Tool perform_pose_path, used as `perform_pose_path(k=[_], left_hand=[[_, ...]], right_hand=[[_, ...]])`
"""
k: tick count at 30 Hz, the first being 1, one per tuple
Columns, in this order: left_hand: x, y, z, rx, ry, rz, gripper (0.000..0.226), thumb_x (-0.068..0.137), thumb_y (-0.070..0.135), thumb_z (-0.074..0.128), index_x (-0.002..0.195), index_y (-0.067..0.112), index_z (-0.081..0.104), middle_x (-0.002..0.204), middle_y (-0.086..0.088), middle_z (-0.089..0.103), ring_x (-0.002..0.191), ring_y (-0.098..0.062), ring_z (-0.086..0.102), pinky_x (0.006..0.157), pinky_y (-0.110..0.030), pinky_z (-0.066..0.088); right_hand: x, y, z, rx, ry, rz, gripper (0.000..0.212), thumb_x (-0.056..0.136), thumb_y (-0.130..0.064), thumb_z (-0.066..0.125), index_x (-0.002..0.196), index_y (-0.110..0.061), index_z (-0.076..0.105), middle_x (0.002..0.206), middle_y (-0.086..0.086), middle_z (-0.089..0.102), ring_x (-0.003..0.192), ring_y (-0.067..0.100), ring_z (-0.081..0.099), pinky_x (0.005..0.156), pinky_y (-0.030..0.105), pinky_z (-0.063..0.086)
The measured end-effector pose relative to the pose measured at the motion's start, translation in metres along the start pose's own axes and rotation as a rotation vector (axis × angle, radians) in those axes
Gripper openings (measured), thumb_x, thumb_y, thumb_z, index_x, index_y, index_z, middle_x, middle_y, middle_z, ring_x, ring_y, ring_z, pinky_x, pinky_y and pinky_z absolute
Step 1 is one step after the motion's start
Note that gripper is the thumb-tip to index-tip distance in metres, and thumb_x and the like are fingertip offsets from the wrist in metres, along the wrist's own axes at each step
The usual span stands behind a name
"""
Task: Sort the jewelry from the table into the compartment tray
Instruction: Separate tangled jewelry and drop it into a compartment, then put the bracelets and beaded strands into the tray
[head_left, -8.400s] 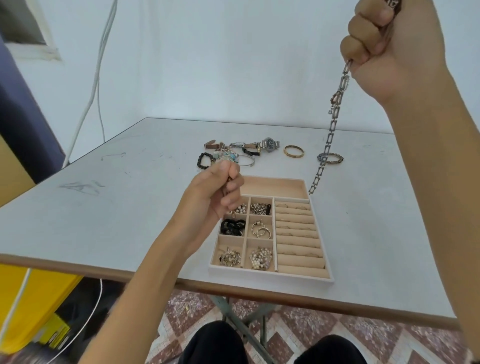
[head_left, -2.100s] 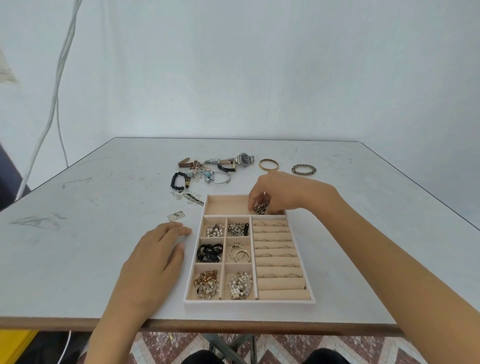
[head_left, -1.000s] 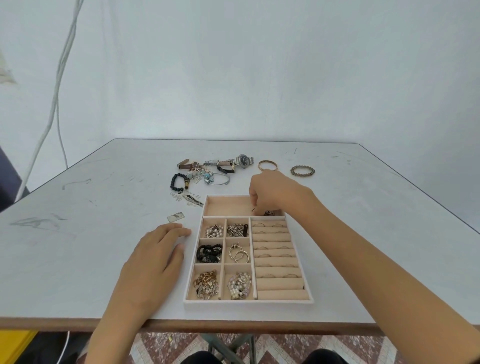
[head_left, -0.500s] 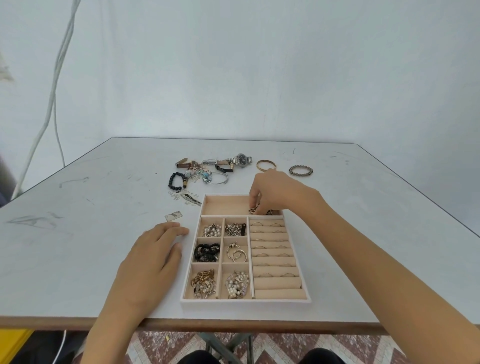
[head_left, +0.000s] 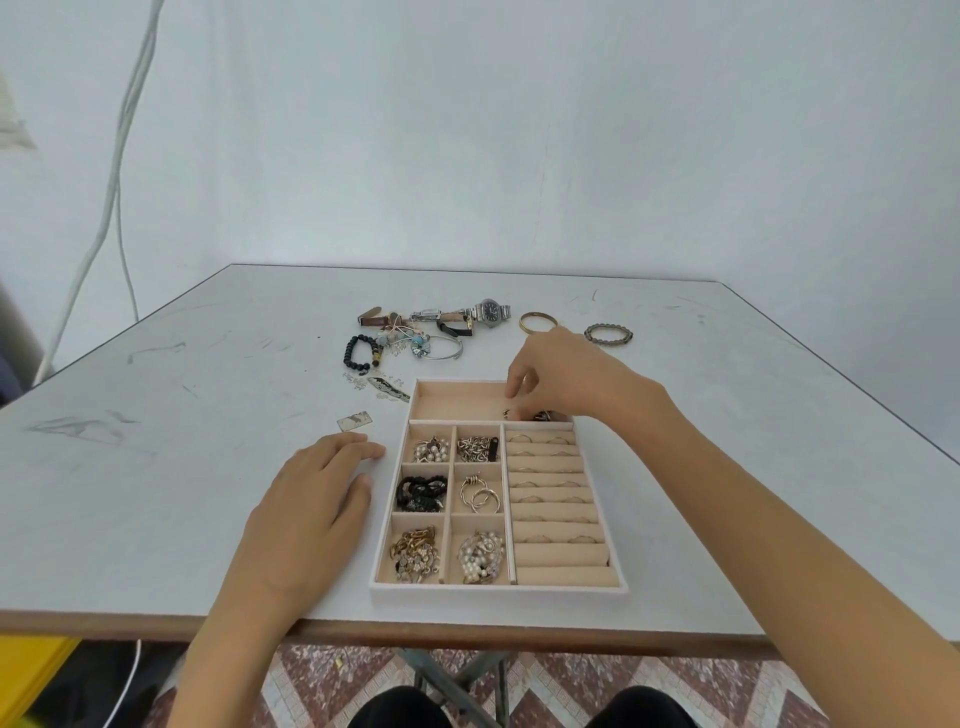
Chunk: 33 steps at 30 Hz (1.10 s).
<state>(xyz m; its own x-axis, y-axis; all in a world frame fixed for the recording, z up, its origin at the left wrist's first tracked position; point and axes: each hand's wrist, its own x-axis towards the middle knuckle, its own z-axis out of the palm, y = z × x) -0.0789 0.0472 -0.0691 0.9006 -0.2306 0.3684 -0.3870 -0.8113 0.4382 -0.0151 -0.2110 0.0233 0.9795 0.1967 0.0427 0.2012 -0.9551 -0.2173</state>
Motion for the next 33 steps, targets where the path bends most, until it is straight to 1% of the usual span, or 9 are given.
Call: perform_pose_path(k=[4,7,12,15,19,24,26,30,33], left_hand=[[0.000,-0.001,0.001,-0.001,-0.009,-0.001,0.036,0.095,0.027,0.035,0.124,0.027,0.056,0.133,0.012,0.047,0.125,-0.012,0.043,0.095,-0.028,0.036],[0.000,-0.001,0.001,-0.001,-0.011,0.010,0.046,0.088,0.033,0.028,0.124,0.027,0.056,0.132,0.012,0.047,0.124,-0.011,0.043,0.096,-0.027,0.035],[-0.001,0.000,0.001,0.006,0.005,0.002,0.035,0.096,0.026,0.035,0.125,0.029,0.055,0.134,0.013,0.046,0.125,-0.010,0.041,0.094,-0.026,0.035],[0.000,-0.001,0.001,0.014,0.000,0.011,0.041,0.092,0.032,0.030,0.125,0.029,0.055,0.133,0.013,0.046,0.125,-0.010,0.042,0.094,-0.025,0.034],[0.000,-0.001,0.001,0.017,-0.008,0.009,0.048,0.088,0.037,0.026,0.125,0.028,0.055,0.133,0.013,0.047,0.125,-0.011,0.042,0.097,-0.026,0.034],[0.003,-0.001,-0.001,-0.017,-0.015,-0.004,0.033,0.095,0.026,0.038,0.123,0.029,0.056,0.131,0.014,0.046,0.124,-0.010,0.042,0.097,-0.026,0.034],[0.005,0.000,-0.002,-0.041,-0.015,-0.021,0.030,0.095,0.019,0.044,0.120,0.029,0.056,0.128,0.015,0.046,0.122,-0.009,0.042,0.095,-0.025,0.033],[0.021,0.003,-0.012,0.034,-0.068,-0.042,0.032,0.090,0.033,0.040,0.115,0.031,0.059,0.121,0.013,0.051,0.113,-0.012,0.047,0.087,-0.030,0.038],[0.055,0.003,-0.020,0.065,-0.064,-0.094,0.026,0.094,0.024,0.046,0.115,0.030,0.060,0.116,0.009,0.060,0.106,-0.013,0.054,0.082,-0.031,0.042]], right_hand=[[-0.010,0.004,-0.002,0.083,0.133,-0.006,0.020,0.080,-0.036,0.071,0.096,-0.024,0.074,0.096,-0.002,0.065,0.091,0.015,0.062,0.078,0.031,0.050],[-0.018,0.015,0.000,0.281,0.288,0.026,0.017,0.083,-0.040,0.066,0.095,-0.031,0.073,0.097,-0.011,0.068,0.093,0.007,0.062,0.082,0.031,0.048],[-0.030,0.044,0.014,0.582,0.469,0.108,0.020,0.092,-0.030,0.058,0.109,-0.029,0.070,0.108,-0.015,0.067,0.102,0.000,0.059,0.087,0.020,0.041],[-0.032,0.053,0.022,0.630,0.416,0.171,0.024,0.095,-0.027,0.054,0.114,-0.025,0.068,0.106,-0.014,0.064,0.096,-0.001,0.056,0.081,0.017,0.038],[-0.028,0.056,0.031,0.551,0.306,0.172,0.024,0.097,-0.029,0.050,0.112,-0.026,0.068,0.083,-0.021,0.059,0.080,-0.004,0.053,0.075,0.018,0.040],[-0.024,0.059,0.038,0.434,0.276,0.183,0.026,0.097,-0.033,0.047,0.112,-0.028,0.068,0.105,-0.012,0.068,0.103,0.009,0.058,0.092,0.034,0.046],[-0.024,0.059,0.040,0.423,0.278,0.187,0.026,0.097,-0.034,0.047,0.110,-0.028,0.068,0.105,-0.012,0.068,0.103,0.009,0.059,0.091,0.035,0.047],[-0.022,0.059,0.042,0.385,0.298,0.203,0.025,0.097,-0.036,0.046,0.108,-0.029,0.067,0.104,-0.013,0.068,0.103,0.009,0.058,0.086,0.032,0.045],[-0.021,0.056,0.042,0.346,0.306,0.219,0.026,0.097,-0.035,0.045,0.108,-0.028,0.067,0.106,-0.012,0.067,0.103,0.010,0.057,0.078,0.030,0.041]])
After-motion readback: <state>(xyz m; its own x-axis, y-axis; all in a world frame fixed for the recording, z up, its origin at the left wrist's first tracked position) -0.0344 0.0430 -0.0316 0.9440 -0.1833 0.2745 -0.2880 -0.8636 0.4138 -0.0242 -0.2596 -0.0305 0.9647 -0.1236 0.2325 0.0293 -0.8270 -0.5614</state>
